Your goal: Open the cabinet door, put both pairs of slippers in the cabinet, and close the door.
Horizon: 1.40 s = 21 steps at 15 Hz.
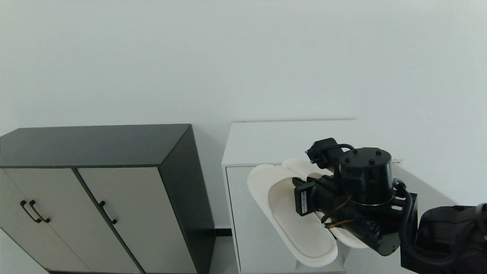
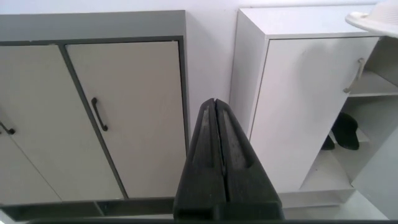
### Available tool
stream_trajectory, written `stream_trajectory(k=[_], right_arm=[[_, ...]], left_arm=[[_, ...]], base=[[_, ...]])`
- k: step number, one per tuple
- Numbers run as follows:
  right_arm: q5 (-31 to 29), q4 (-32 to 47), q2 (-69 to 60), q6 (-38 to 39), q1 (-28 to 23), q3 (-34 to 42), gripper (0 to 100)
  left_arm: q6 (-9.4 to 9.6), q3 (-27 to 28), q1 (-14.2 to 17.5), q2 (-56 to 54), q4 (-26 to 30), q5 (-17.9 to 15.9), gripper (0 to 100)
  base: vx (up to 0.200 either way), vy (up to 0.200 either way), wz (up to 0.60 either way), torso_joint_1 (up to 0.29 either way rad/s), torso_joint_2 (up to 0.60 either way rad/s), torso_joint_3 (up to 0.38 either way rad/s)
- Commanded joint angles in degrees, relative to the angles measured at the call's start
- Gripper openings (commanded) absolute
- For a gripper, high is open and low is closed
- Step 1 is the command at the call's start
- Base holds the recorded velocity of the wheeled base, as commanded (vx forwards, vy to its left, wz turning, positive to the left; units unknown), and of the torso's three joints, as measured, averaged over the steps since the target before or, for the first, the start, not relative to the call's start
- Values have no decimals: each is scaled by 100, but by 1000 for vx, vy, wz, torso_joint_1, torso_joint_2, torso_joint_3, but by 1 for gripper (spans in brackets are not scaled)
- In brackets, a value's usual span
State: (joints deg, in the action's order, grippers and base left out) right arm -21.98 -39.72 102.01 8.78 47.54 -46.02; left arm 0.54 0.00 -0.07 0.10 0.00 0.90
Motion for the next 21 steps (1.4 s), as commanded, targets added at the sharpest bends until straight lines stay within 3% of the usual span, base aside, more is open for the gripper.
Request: stream_trajectory(k=[1, 5, 21], right_arm=[[1, -1, 29, 1, 1, -39, 0], [1, -10, 108, 10, 1, -47, 0], [-8, -265, 152, 10, 1, 32, 0]], left_arm=[[-1, 0, -1, -1, 0, 6, 0], [43, 0, -1, -1, 0, 6, 0], [17, 0, -1, -1, 0, -20, 0]], base=[[0, 0, 0, 0, 0, 0], [0, 0, 0, 0, 0, 0], [0, -200, 0, 1, 2, 1]])
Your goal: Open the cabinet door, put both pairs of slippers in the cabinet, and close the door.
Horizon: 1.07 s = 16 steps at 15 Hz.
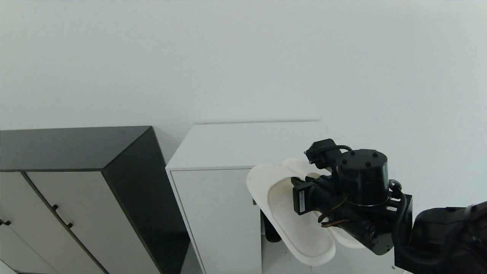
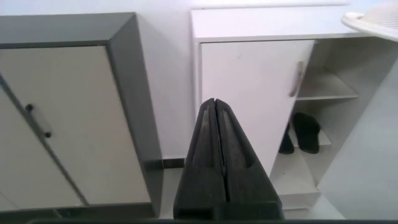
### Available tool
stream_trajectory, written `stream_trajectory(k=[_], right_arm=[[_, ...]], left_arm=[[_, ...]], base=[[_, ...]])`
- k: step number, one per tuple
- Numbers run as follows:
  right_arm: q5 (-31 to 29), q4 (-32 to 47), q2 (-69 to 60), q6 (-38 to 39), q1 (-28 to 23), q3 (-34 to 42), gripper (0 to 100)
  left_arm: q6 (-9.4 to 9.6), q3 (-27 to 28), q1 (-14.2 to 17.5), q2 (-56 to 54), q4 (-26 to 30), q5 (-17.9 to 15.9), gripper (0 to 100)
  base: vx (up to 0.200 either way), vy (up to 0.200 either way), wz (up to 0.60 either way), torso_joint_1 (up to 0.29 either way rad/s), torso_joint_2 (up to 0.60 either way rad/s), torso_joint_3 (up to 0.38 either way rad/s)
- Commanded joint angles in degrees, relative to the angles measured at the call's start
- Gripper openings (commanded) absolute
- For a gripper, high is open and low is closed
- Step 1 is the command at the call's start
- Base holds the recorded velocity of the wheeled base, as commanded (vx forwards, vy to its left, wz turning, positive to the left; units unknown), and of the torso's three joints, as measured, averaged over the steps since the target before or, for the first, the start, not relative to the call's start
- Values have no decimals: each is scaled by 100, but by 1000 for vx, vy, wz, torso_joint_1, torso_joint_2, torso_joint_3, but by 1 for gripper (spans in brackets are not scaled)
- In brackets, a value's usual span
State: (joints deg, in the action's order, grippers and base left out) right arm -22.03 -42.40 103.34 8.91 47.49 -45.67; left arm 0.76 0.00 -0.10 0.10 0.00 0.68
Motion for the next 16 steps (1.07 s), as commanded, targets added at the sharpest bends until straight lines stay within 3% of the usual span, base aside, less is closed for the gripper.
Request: stream_trajectory(k=[1, 11, 16], right_arm=[[-3, 4, 20, -12, 5, 23, 0], [32, -225, 230, 14, -126, 40, 0], [6, -700, 389, -162, -153, 190, 0]], left_arm=[[4, 0, 1, -1, 0, 2, 0], [-5, 0, 1, -1, 0, 2, 0], [-5, 0, 1, -1, 0, 11, 0]], base=[[0, 0, 0, 0, 0, 0], [0, 0, 0, 0, 0, 0], [0, 0, 0, 0, 0, 0]])
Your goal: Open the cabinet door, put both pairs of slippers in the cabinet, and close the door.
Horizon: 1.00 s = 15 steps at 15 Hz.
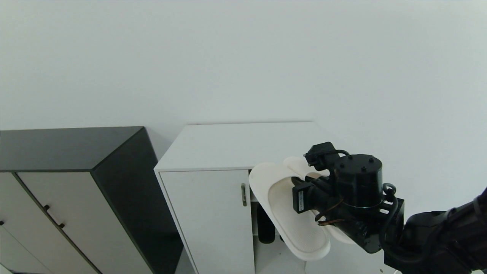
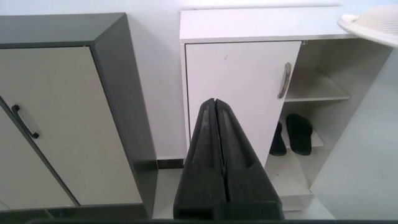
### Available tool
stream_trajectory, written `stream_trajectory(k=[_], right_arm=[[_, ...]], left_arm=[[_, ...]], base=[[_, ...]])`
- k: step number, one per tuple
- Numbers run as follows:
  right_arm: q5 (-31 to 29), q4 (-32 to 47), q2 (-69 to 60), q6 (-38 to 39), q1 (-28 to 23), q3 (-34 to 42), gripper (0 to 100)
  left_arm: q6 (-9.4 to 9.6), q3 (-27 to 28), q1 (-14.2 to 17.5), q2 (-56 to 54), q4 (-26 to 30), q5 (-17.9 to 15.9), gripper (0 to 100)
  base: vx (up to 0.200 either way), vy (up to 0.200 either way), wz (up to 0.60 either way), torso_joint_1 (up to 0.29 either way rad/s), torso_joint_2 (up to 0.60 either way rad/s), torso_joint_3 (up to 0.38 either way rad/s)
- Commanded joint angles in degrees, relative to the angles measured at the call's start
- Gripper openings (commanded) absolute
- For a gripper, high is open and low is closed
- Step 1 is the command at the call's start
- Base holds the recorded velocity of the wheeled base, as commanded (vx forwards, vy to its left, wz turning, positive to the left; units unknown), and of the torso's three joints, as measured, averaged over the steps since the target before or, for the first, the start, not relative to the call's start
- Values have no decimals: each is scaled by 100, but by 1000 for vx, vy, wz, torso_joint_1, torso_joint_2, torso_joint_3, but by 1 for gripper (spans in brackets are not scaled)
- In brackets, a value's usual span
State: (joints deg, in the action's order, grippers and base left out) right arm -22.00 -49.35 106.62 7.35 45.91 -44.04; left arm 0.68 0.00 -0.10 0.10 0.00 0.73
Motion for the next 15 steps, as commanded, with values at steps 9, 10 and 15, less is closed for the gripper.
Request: stream_trajectory(k=[9, 10, 15], right_arm=[[3, -84, 70, -6, 6, 107, 0], [3, -84, 70, -14, 6, 107, 0], [12, -84, 87, -14, 6, 133, 0]], left_arm=[[-16, 0, 1, -1, 0, 6, 0], [-16, 0, 1, -1, 0, 6, 0], [-24, 0, 1, -1, 0, 6, 0]], base=[[0, 0, 0, -138, 327, 191], [0, 0, 0, -222, 564, 325], [0, 0, 0, -209, 531, 319]])
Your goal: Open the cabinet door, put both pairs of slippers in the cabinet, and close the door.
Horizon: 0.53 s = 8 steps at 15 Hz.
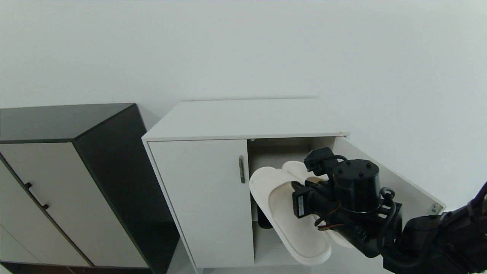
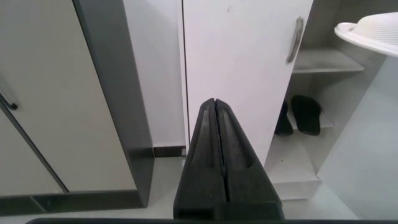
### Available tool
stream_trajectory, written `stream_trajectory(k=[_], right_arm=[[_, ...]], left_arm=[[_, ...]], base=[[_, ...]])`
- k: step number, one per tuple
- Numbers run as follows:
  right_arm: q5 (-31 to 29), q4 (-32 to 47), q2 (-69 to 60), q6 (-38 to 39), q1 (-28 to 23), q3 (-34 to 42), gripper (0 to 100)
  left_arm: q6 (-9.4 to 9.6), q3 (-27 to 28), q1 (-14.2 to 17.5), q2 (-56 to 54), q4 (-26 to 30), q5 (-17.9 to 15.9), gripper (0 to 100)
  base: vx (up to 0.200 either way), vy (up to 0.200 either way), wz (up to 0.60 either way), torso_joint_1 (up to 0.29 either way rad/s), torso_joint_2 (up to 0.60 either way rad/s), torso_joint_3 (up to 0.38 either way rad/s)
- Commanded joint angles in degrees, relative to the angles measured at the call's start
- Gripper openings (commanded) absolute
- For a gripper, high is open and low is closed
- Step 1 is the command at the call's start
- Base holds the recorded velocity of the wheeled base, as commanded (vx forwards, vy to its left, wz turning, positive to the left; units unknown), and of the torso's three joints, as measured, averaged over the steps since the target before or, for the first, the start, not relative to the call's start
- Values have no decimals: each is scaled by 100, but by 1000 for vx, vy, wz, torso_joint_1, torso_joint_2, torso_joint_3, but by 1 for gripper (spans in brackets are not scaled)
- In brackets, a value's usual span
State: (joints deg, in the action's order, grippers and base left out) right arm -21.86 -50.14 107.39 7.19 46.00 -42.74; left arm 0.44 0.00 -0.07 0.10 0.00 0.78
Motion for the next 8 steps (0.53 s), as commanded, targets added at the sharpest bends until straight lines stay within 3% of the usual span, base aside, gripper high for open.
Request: stream_trajectory(k=[1, 8], right_arm=[[6, -5, 19, 1, 6, 3, 0], [6, -128, 142, -7, 6, 11, 0]], left_arm=[[0, 0, -1, -1, 0, 1, 0], [-9, 0, -1, -1, 0, 1, 0]], base=[[0, 0, 0, -198, 505, 310], [0, 0, 0, -161, 489, 318]])
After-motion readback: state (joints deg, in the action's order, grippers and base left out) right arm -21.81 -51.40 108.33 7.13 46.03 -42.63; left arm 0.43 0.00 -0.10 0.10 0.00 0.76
